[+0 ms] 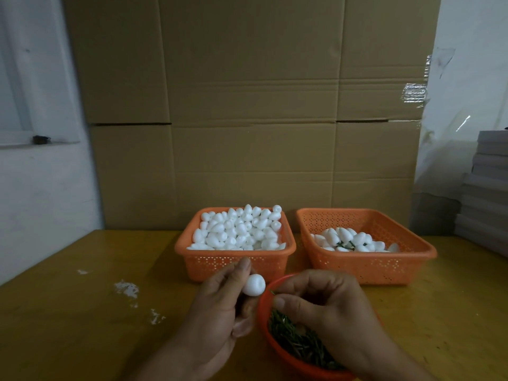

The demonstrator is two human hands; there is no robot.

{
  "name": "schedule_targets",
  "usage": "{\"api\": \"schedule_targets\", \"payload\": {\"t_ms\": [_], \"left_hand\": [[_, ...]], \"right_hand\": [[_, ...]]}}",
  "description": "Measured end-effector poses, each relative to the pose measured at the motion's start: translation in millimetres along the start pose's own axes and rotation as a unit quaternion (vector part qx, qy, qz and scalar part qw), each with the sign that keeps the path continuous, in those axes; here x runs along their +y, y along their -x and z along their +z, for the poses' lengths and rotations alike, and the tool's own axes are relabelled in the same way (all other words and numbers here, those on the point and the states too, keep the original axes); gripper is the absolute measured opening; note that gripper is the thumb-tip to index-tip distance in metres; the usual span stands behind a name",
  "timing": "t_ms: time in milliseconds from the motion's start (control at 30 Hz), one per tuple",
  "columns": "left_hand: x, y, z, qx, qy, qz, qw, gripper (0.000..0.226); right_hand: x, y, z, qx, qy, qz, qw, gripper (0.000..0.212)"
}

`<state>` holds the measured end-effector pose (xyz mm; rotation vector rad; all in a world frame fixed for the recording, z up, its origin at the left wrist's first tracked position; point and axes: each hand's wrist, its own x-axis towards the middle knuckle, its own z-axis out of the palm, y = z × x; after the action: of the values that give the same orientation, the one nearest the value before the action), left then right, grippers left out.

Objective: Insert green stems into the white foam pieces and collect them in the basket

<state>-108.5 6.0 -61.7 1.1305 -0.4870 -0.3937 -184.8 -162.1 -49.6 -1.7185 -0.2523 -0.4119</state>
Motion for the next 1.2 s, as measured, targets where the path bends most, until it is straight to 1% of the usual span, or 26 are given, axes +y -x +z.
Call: {"api": "schedule_targets", "payload": {"t_ms": [100,267,533,633,733,833,1000,1100,1200], "left_hand": [[0.0,0.2,-0.4,0.001,-0.012,0.005,1.0,0.035],[-0.6,0.7,-0.5,0.007,-0.03,0.016,0.999,0.038],[-0.8,2.9,3.6,0.018,-0.052,0.028,0.998,0.037],[-1.2,3.8,4.7,0.021,-0.063,0.03,0.997,0.037],[-2.2,4.5,5.0,0.022,-0.079,0.036,0.996,0.038],[-2.7,4.4,4.5,0.023,-0.093,0.042,0.994,0.038],[-3.4,4.0,3.5,0.035,-0.137,0.066,0.988,0.042],[-3.4,4.3,3.9,0.042,-0.153,0.082,0.984,0.043],[-1.4,5.3,3.1,0.029,-0.138,0.07,0.988,0.047]], "right_hand": [[-4.7,1.7,1.9,-0.005,0.009,-0.02,1.0,0.013],[-5.0,2.9,4.0,0.021,0.031,-0.03,0.999,0.012],[-4.9,6.1,8.9,0.048,0.105,-0.044,0.992,0.028],[-5.2,8.1,10.9,0.059,0.133,-0.051,0.988,0.03],[-5.5,10.5,13.5,0.065,0.158,-0.055,0.984,0.027],[-4.9,11.4,15.2,0.071,0.181,-0.052,0.98,0.019],[-3.6,9.9,15.4,0.067,0.204,-0.016,0.977,0.007],[-2.1,9.6,15.7,0.055,0.208,0.007,0.977,0.006],[-0.4,9.4,16.3,0.054,0.21,0.012,0.976,0.006]]}}
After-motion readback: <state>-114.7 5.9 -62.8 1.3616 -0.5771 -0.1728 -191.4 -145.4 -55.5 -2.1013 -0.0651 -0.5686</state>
